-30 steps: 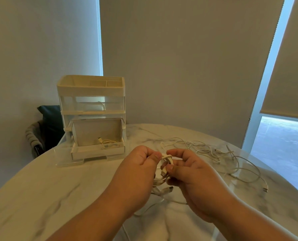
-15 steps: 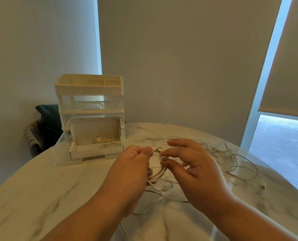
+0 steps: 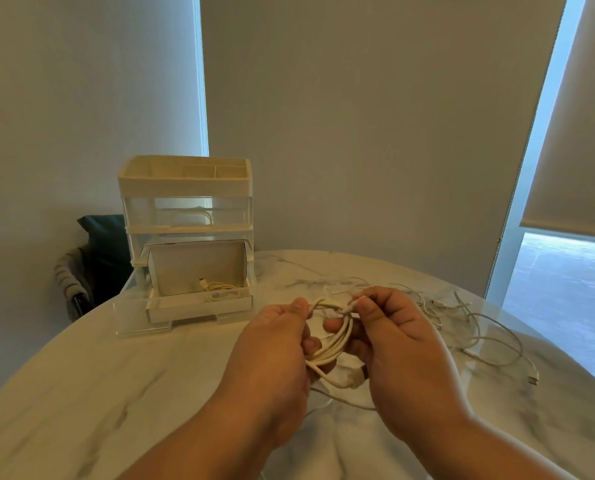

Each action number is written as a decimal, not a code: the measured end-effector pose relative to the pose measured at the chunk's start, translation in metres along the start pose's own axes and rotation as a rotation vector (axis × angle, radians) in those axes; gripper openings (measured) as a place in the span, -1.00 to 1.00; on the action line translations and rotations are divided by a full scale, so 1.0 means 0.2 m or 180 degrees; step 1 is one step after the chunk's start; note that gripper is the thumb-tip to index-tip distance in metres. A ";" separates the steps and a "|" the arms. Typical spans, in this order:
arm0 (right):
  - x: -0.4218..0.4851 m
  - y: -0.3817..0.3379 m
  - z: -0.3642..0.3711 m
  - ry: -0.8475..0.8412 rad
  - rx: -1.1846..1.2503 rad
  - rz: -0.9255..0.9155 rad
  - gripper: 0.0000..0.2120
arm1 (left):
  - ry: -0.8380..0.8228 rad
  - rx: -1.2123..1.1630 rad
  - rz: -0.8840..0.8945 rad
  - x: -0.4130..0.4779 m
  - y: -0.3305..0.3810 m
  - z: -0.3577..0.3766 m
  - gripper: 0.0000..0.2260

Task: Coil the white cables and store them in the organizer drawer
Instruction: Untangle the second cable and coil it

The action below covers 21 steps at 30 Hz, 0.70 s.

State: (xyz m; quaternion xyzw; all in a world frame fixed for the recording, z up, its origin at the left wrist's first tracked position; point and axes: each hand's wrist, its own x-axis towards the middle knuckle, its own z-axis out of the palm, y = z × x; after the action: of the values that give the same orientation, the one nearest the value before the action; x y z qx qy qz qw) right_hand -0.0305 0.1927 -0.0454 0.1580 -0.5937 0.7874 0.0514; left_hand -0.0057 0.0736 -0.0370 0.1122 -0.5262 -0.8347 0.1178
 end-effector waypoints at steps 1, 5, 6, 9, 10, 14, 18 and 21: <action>0.01 0.00 -0.02 0.0006 -0.0156 -0.0043 -0.69 | -0.0072 0.0101 -0.0067 0.00 -0.01 -0.01 -0.80; 0.05 -0.01 -0.09 -0.0181 -0.1039 -0.0286 -0.83 | -0.0307 0.1153 -0.0014 0.02 -0.02 -0.04 -0.84; 0.06 -0.01 -0.10 -0.0298 -0.1140 -0.0290 -0.84 | -0.0349 0.1375 0.0079 0.02 -0.01 -0.05 -0.87; 0.04 -0.02 -0.10 -0.0641 -0.1387 -0.0417 -0.83 | -0.0797 0.1800 0.0364 0.00 0.02 -0.06 -0.87; 0.04 -0.02 -0.10 -0.0722 -0.1465 -0.0486 -0.82 | -0.0937 0.2032 0.0492 -0.01 0.02 -0.07 -0.90; 0.02 -0.03 -0.09 -0.0888 -0.1392 -0.0479 -0.84 | -0.0816 0.2709 0.1032 -0.01 0.03 -0.09 -0.88; 0.06 -0.03 -0.13 -0.0385 -0.2069 -0.0388 -0.84 | -0.0343 0.2479 0.1333 0.01 0.03 -0.08 -0.83; 0.09 -0.09 -0.19 -0.0441 -0.3028 0.0235 -0.58 | -0.0065 0.2196 0.1543 0.02 0.04 -0.09 -0.86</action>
State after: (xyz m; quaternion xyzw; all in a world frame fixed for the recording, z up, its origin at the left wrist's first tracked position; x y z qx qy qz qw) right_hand -0.0500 0.2330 -0.0325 0.1479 -0.8952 0.4174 0.0503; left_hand -0.0028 0.0543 -0.0376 0.0098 -0.7871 -0.5587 0.2611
